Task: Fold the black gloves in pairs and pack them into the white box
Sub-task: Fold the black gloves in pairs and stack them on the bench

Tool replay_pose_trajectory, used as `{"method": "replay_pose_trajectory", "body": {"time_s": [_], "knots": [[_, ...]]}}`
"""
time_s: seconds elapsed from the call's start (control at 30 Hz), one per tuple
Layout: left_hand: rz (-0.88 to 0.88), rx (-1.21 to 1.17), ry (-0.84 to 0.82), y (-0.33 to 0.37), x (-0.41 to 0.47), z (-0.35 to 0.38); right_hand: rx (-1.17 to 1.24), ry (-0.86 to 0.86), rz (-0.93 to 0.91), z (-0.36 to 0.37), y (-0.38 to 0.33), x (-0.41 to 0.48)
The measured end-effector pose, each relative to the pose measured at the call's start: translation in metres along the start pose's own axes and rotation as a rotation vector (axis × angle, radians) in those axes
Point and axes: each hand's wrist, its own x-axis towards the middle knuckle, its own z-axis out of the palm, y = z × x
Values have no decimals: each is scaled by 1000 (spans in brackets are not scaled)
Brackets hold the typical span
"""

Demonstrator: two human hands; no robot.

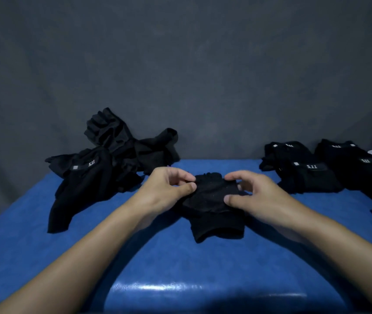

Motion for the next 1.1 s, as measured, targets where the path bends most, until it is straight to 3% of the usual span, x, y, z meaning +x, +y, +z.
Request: {"method": "replay_pose_trajectory", "body": {"time_s": [0.1,0.23,0.33,0.53,0.9,1.1], "knots": [[136,370,42,-8,-1,5,-315,4,-62,-5,6,-6],[310,611,-12,-10,-2,4,-340,-2,-203,-12,7,-20],[332,714,-77,-10,-5,4,-381,-107,-222,-13,12,-28],[252,1013,-198,-18,-8,1,-482,-29,-388,-5,23,-31],[196,1083,-249,-19,-11,6,-760,-162,-367,-20,15,-36],[366,833,-150,-12,-17,3,-572,-140,-410,-26,15,-34]]}}
